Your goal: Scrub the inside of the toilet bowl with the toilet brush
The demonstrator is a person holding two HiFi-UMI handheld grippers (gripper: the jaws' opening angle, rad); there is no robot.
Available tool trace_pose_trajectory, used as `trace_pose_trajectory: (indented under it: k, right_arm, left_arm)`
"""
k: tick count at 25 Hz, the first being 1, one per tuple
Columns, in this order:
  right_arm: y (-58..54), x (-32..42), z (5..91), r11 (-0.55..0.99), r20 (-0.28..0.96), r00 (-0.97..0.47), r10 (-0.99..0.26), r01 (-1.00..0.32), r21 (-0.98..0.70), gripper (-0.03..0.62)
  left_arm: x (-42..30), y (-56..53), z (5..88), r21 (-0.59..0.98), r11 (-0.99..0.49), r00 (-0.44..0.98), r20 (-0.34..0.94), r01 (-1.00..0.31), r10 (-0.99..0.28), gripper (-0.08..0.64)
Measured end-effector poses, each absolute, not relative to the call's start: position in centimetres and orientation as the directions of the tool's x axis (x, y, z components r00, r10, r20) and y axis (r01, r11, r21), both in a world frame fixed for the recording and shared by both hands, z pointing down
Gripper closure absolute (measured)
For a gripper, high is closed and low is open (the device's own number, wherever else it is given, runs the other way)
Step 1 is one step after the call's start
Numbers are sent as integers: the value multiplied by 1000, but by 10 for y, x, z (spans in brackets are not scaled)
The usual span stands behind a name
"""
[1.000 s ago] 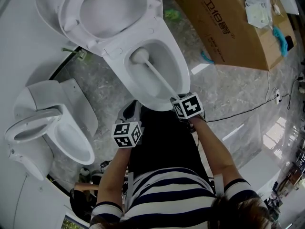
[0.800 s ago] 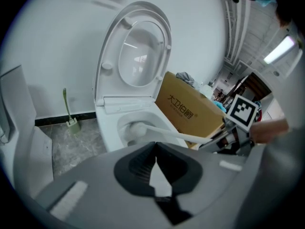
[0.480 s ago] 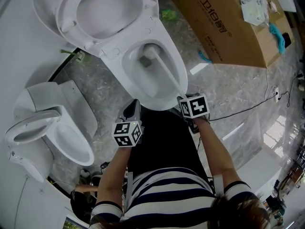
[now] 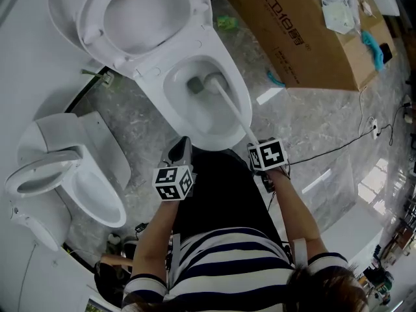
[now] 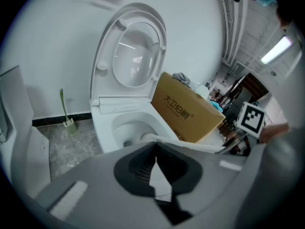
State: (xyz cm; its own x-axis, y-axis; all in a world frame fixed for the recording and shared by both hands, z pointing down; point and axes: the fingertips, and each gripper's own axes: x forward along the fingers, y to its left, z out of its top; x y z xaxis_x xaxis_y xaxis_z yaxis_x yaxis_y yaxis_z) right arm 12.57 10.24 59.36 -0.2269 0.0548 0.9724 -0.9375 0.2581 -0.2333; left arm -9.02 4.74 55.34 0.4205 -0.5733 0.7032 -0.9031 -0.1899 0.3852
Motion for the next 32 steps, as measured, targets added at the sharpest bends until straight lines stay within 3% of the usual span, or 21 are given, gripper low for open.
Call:
trace_pose_trajectory:
  k: [17, 25, 32]
  right_arm:
    - [156, 141, 579, 451, 958, -139, 251, -859, -242, 537]
    - [179, 118, 573, 373, 913, -263, 311, -850, -372, 537]
    - [172, 80, 579, 341, 889, -353, 293, -830, -442, 537]
  left_arm:
    - [-100, 50, 546, 393, -163, 407, 688, -905, -601, 560]
    - [-114, 54, 545, 396, -130, 388, 690, -909, -611, 560]
    - [-113, 57, 547, 402, -131, 395, 693, -906, -603, 560]
